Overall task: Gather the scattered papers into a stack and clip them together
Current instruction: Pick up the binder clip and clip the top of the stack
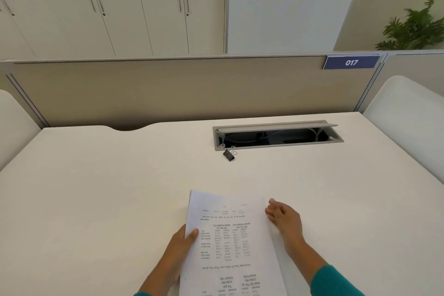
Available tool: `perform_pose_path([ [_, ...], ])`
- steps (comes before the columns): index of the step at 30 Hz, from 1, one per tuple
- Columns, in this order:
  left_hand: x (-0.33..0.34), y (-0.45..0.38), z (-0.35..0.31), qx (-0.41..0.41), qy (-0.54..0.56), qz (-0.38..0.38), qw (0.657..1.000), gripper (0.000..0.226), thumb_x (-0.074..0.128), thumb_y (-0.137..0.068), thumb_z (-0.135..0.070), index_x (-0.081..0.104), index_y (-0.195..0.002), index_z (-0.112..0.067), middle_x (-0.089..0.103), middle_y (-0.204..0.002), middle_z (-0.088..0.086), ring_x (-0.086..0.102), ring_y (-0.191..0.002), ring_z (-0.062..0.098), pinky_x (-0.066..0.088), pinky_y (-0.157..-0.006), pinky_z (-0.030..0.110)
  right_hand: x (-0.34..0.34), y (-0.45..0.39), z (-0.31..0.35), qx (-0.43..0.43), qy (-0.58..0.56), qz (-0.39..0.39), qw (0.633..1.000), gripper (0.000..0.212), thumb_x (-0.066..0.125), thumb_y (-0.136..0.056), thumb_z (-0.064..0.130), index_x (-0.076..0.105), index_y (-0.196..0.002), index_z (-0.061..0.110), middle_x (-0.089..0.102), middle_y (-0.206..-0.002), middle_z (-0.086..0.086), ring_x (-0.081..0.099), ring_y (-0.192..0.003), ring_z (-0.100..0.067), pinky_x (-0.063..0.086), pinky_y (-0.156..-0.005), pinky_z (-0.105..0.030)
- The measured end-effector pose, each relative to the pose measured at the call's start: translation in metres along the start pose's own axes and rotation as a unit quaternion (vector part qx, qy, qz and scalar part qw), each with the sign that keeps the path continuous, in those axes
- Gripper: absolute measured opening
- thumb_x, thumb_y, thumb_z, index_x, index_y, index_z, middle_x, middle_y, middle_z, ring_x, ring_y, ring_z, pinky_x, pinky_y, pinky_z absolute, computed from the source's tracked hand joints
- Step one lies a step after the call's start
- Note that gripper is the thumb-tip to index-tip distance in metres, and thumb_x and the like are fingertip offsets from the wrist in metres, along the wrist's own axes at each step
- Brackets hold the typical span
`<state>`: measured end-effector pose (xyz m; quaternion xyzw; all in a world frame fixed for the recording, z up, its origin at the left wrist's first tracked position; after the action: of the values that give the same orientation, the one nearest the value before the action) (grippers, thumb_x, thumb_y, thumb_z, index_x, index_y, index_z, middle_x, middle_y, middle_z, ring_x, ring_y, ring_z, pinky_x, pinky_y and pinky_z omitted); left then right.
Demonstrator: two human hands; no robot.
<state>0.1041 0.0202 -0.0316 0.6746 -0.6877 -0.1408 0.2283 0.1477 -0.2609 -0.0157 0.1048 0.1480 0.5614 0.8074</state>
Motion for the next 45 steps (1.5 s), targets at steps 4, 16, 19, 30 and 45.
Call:
perform_pose_path([
  [4,-0.001,-0.007,0.005,-0.007,0.012,-0.003,1.000,0.016,0.051,-0.093,-0.020,0.060,-0.107,-0.019,0.074,-0.100,0.010,0.070,-0.092,0.032,0.055,-0.082,0.048,0.037,-0.045,0.034,-0.041,0.071,0.018,0.996,0.018,0.059,-0.088,0.031,0.069,-0.093,0.017,0.067,-0.092,0.006,0.059,-0.084,-0.014,0.050,-0.082,-0.027],
  [16,-0.009,-0.018,0.004,0.012,-0.089,-0.061,0.994,0.010,0.050,-0.094,-0.019,0.056,-0.101,-0.023,0.069,-0.078,-0.015,0.068,-0.066,0.001,0.048,-0.051,0.010,0.132,-0.141,0.108,-0.110,0.275,0.043,0.954,0.037,0.054,-0.089,0.038,0.060,-0.117,0.014,0.062,-0.121,-0.004,0.058,-0.106,-0.022,0.039,-0.078,-0.027],
  [19,-0.008,-0.021,0.002,0.014,-0.129,-0.060,0.990,0.017,0.048,-0.094,-0.021,0.051,-0.111,-0.020,0.065,-0.088,-0.007,0.062,-0.074,0.003,0.044,-0.055,0.008,0.141,-0.154,0.108,-0.092,0.298,0.047,0.949,0.036,0.055,-0.089,0.037,0.062,-0.111,0.010,0.064,-0.115,-0.007,0.061,-0.098,-0.023,0.043,-0.078,-0.029],
  [30,-0.010,-0.021,0.002,0.010,-0.137,-0.061,0.989,0.014,0.049,-0.094,-0.020,0.051,-0.108,-0.023,0.064,-0.082,-0.015,0.062,-0.071,-0.002,0.044,-0.051,0.006,0.141,-0.151,0.113,-0.088,0.362,0.091,0.923,0.032,0.060,-0.088,0.030,0.052,-0.061,0.015,0.050,-0.063,0.004,0.049,-0.062,-0.013,0.043,-0.057,-0.021],
  [45,-0.006,-0.015,-0.004,-0.001,-0.123,-0.058,0.991,0.015,0.050,-0.094,-0.019,0.051,-0.109,-0.020,0.065,-0.084,-0.007,0.064,-0.074,0.007,0.047,-0.057,0.015,0.115,-0.022,0.099,-0.058,0.340,0.326,0.880,0.017,0.071,-0.078,0.024,0.058,-0.068,0.022,0.064,-0.079,0.005,0.060,-0.080,-0.011,0.048,-0.072,-0.021],
])
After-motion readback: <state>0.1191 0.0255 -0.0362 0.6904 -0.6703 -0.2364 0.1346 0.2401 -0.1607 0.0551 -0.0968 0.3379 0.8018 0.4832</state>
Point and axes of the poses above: each hand's wrist, its own y-axis away from the middle knuckle, its own x-axis out of the palm, z = x × y, the point moved 7 cm from there along -y, towards the middle knuckle
